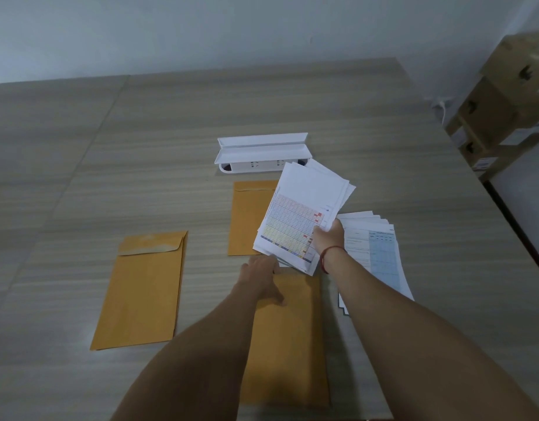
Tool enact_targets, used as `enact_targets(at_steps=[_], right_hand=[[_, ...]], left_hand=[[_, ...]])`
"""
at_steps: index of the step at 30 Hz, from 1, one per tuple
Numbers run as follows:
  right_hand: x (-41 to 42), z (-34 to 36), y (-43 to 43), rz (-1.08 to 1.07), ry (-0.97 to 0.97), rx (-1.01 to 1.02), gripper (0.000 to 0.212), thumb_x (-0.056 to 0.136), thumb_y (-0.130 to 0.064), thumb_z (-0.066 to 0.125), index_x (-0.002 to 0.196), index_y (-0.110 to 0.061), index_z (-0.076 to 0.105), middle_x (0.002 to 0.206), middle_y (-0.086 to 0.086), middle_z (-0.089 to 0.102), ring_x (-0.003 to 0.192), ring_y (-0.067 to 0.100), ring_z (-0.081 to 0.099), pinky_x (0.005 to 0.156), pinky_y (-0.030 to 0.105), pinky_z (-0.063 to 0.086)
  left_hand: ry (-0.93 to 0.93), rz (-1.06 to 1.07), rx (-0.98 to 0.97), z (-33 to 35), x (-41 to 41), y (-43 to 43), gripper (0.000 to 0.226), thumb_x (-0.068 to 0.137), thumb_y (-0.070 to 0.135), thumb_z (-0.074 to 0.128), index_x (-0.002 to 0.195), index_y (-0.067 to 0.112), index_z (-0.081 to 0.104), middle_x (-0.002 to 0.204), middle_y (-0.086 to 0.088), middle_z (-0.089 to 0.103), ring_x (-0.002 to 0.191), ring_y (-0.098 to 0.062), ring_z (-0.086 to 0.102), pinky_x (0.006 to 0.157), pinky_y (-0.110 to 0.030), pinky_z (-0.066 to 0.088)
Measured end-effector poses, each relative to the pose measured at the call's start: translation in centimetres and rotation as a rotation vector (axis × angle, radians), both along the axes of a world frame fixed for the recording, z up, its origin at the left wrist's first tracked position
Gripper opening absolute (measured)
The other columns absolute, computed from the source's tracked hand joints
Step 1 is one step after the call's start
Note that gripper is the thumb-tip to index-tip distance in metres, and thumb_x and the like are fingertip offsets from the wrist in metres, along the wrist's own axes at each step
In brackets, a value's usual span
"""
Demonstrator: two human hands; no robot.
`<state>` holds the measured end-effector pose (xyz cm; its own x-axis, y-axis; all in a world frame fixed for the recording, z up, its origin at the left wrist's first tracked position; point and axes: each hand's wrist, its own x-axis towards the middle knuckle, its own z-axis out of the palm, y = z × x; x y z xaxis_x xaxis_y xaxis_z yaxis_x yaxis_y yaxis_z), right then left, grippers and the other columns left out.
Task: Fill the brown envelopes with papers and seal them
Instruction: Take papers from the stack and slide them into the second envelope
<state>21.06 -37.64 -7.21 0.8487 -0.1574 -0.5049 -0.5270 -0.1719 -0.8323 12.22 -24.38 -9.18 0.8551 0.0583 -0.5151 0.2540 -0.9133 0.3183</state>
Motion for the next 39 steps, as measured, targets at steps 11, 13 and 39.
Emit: enact_targets(at_steps=[11,13,39], right_hand=[[-0.1,0.0,1.0,0.050,-0.013,0.045,0.034,0.097,-0.007,0.051,0.131,-0.012,0.050,0.129,0.004,0.061,0.094,0.016,0.064,0.050,0.015,0.046],[-0.4,-0.2,1.2,0.064,-0.035,0.030,0.033,0.097,-0.008,0.052,0.130,-0.013,0.051,0.129,0.004,0.062,0.094,0.016,0.064,0.050,0.014,0.046],[-2.6,-0.8,1.0,0.410,-0.146,-0.390,0.027,0.099,-0.029,0.044,0.122,-0.017,0.051,0.127,0.004,0.060,0.106,0.025,0.061,0.092,0.042,0.051]], left_hand=[[-0.038,0.133,-0.277,0.1,-0.3,0.8,0.035,0.063,0.018,0.083,0.083,0.016,0.055,0.079,0.009,0.044,0.078,-0.013,0.043,0.062,-0.023,0.039],[-0.054,0.182,-0.343,0.3,-0.5,1.0,0.029,0.066,0.019,0.080,0.075,0.013,0.053,0.069,0.006,0.042,0.065,-0.011,0.039,0.054,-0.021,0.033],[-0.296,0.182,-0.208,1.0,1.0,1.2,0.019,0.090,0.025,0.062,0.089,0.008,0.069,0.096,-0.005,0.070,0.091,-0.021,0.063,0.083,-0.038,0.054]])
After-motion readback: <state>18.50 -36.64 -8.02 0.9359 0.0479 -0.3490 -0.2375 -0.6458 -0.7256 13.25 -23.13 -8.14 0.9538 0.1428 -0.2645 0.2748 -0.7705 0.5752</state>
